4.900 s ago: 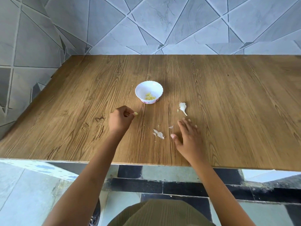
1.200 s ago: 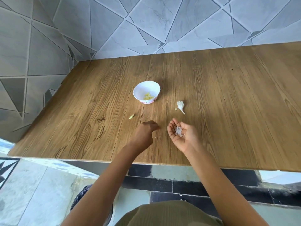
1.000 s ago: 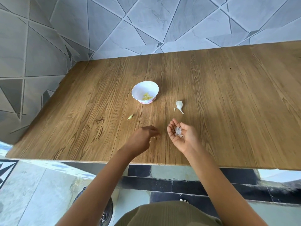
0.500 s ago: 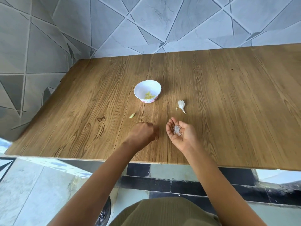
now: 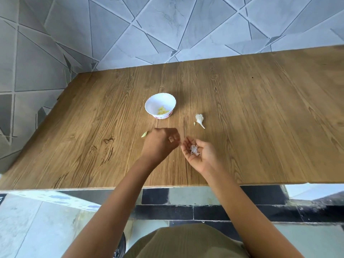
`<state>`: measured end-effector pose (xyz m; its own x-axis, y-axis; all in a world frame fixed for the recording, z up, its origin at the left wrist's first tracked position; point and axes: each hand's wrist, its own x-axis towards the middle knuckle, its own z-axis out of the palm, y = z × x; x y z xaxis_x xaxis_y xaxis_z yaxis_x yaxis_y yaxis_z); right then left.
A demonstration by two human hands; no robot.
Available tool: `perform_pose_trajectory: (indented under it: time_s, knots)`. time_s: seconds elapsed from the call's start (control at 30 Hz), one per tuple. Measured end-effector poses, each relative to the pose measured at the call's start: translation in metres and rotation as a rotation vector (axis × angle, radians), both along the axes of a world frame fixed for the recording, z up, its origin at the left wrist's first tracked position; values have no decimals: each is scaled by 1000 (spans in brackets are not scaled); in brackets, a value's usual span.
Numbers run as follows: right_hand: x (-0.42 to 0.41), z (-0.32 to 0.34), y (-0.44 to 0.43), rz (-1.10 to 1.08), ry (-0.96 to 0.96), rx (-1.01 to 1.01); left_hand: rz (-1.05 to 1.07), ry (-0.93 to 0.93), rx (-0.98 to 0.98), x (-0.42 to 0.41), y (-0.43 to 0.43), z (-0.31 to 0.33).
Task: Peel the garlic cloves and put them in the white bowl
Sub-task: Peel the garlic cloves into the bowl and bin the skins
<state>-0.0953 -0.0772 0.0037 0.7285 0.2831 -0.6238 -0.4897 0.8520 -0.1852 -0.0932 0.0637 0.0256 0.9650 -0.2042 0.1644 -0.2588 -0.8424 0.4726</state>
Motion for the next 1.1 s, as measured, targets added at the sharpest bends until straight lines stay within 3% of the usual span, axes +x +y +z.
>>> perform_pose_trajectory:
  time_s: [0.2,0.77,0.97,1.03,1.1]
  knots:
    - [0,1,-4,-21,-30,-8,124,153,204,-14,20,-31]
    - [-1,1,1,-23,-6,-29,-250,13,320,-21,17,-30]
    - [-1,3,3,-30,-6,-42,-301,20,554,-6,6,-24]
    - [-2,4,2,-24,-10,-51,-291,37,531,-1,7,-25]
    - [-3,5,2,-14,-14,-62,-216,84,325,3,12,-23]
